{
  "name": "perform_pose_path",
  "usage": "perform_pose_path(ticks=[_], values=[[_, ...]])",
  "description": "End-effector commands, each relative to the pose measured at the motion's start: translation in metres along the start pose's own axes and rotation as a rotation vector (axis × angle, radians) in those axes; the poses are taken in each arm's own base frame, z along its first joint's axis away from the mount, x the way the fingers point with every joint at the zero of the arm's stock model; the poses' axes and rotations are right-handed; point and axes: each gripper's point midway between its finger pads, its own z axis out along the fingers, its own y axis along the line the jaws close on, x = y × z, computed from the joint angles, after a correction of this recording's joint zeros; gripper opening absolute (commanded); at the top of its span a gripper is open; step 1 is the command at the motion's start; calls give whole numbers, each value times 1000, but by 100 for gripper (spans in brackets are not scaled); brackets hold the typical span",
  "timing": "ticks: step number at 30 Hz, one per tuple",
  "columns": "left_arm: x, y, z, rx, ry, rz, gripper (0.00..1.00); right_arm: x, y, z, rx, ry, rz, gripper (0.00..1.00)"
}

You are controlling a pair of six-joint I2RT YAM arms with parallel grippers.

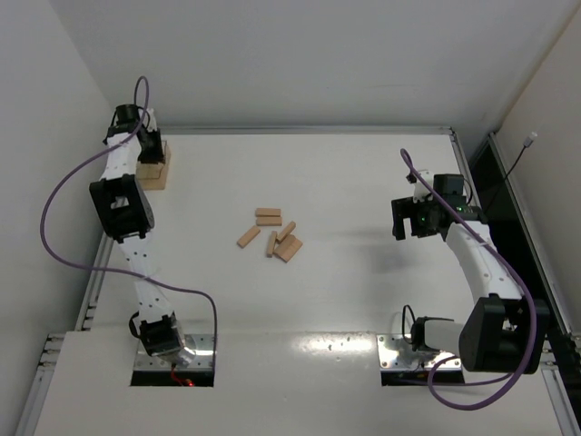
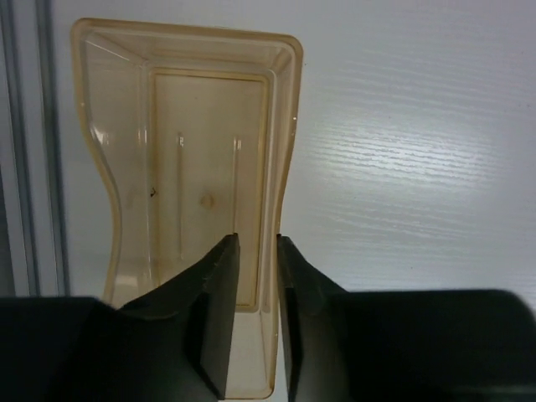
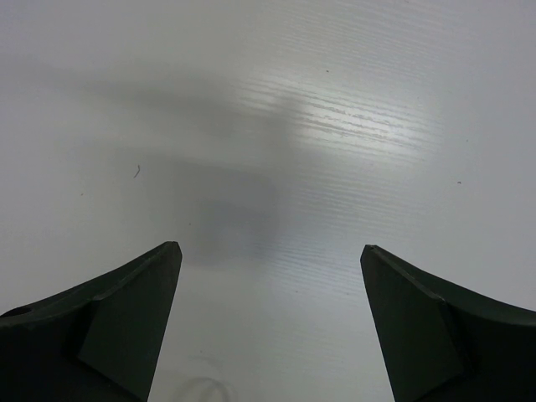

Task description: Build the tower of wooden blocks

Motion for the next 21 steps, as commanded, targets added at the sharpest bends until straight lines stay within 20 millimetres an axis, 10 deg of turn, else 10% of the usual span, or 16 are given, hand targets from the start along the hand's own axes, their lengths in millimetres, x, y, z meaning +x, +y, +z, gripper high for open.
perform_pose_path(ticks=[1, 6, 11, 14, 15, 21], values=[[-19, 1, -7, 26, -55, 18, 23, -16, 1, -1, -7, -45, -20, 86], [-7, -6, -14, 61, -56, 37, 66, -18, 0, 0, -5, -54, -22, 86], [-54, -21, -88, 88, -231, 30, 68, -16, 3, -1, -14, -56, -22, 86], [-65, -66, -139, 133, -327, 107, 68, -17, -1, -4, 11, -70, -25, 86], [-89, -80, -194, 112, -458, 159, 68, -14, -2, -5, 21, -68, -24, 86], [-44, -188, -270, 190, -511, 427, 77, -24, 2, -9, 34, -89, -100, 86]])
